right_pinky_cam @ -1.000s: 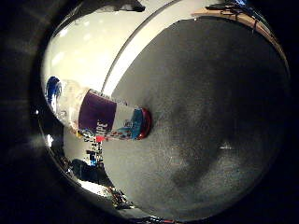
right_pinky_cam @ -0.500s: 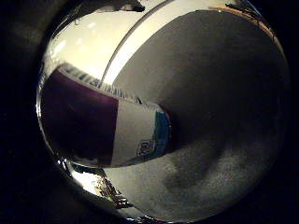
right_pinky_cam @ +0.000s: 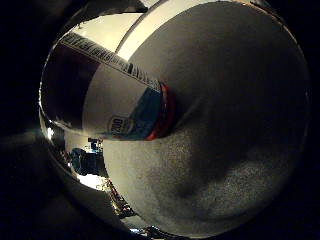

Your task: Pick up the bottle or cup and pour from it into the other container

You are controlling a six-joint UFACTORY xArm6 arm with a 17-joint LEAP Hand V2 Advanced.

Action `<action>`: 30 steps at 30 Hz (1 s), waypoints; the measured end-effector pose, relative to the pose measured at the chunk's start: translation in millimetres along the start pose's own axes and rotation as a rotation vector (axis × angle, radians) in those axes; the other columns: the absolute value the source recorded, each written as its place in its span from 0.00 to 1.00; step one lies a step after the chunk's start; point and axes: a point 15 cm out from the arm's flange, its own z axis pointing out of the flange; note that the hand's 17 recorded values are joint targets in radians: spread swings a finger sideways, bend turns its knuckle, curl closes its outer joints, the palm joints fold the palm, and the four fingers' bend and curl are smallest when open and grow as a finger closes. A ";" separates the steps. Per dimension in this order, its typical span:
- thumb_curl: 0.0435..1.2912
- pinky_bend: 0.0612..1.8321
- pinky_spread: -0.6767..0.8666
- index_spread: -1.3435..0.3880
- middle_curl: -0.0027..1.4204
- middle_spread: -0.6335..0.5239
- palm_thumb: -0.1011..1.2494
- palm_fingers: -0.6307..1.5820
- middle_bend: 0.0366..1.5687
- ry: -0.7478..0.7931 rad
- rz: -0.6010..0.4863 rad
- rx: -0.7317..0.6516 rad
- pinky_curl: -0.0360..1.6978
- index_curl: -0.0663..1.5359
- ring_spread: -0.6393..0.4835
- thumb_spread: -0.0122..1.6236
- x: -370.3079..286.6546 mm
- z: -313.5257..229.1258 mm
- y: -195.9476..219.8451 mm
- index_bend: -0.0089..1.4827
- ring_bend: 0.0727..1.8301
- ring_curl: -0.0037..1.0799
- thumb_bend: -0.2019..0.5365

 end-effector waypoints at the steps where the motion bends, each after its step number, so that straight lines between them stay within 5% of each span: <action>1: 0.23 0.63 0.44 0.66 0.30 0.50 0.52 0.66 0.34 0.002 -0.001 -0.003 0.02 0.24 0.51 0.64 -0.9 0.0 -0.1 0.14 0.56 0.25 0.25; 9: 0.34 0.69 0.21 0.63 0.39 0.47 0.70 0.87 0.51 0.020 0.026 -0.088 0.09 0.35 0.46 0.57 -4.8 7.2 8.3 0.30 0.63 0.36 0.25; 18: 0.46 0.80 0.30 0.67 0.46 0.49 0.83 0.85 0.77 -0.022 0.030 -0.147 0.22 0.49 0.44 0.47 -20.9 11.4 19.9 0.67 0.75 0.49 0.26; 30: 0.62 0.82 0.32 0.68 0.49 0.48 0.89 0.80 0.87 0.018 -0.051 -0.149 0.31 0.52 0.42 0.29 -62.8 -5.9 4.4 0.79 0.79 0.57 0.25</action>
